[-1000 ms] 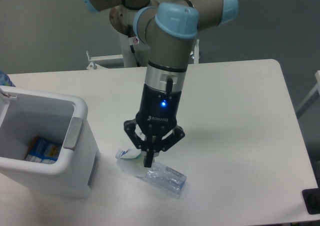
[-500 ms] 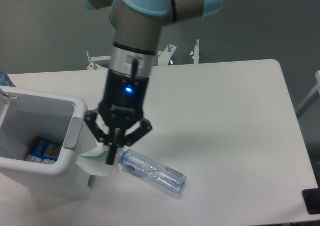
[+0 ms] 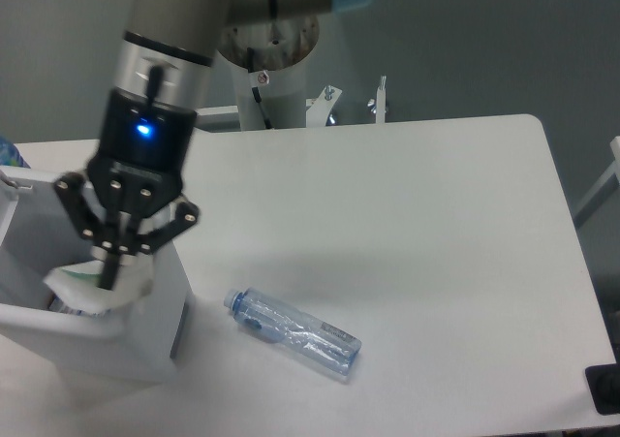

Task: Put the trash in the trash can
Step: 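Carry the paper packet over the white bin and lower it in, then open the gripper to release the packet into the bin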

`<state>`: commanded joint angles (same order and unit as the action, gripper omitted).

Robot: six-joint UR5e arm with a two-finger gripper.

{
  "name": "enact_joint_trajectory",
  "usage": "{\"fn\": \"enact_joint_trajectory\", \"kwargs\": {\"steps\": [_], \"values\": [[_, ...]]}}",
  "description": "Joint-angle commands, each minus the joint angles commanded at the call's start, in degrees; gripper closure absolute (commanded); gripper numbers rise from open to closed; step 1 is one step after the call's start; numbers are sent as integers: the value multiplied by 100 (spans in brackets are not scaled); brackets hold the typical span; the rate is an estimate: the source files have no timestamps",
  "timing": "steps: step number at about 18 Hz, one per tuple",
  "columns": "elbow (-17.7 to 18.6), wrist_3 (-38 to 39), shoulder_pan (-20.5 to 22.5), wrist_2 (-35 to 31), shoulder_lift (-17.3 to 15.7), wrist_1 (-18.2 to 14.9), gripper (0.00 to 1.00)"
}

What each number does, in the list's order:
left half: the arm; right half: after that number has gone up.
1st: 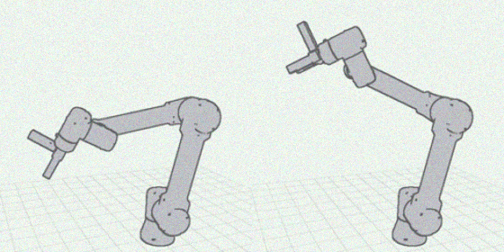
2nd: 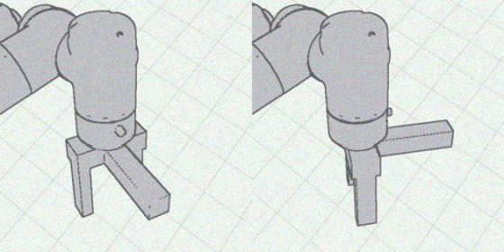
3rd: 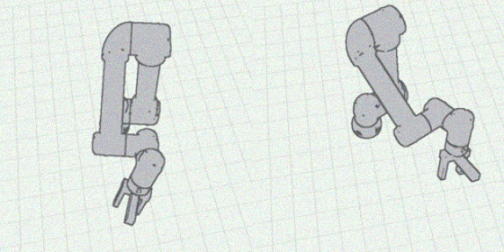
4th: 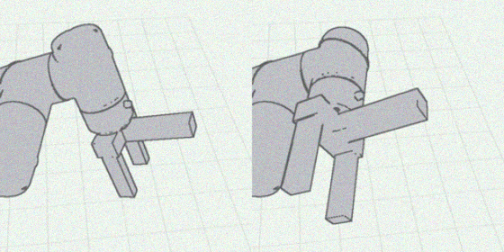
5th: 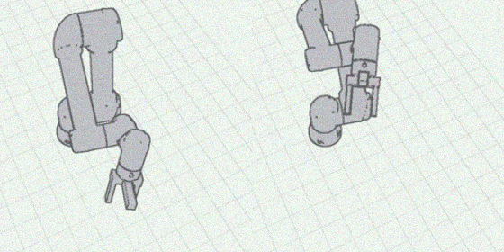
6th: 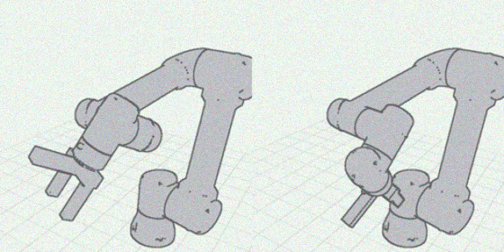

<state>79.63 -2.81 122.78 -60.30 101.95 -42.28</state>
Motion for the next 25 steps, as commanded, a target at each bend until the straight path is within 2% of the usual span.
{"fn": "enact_joint_trajectory", "kwargs": {"steps": [3, 4, 7, 11, 18, 21, 25], "values": [[88, -35, -9, -8, 44, 0, 100], [106, -44, -9, 0, 61, 0, 93], [176, -245, -18, 0, 123, 9, 3], [395, -316, -18, -9, 106, 0, 0], [273, -316, 105, -17, 141, 9, 0], [237, -308, 324, -52, 219, 9, 0], [667, -238, 1052, -70, 474, -26, 0]]}}
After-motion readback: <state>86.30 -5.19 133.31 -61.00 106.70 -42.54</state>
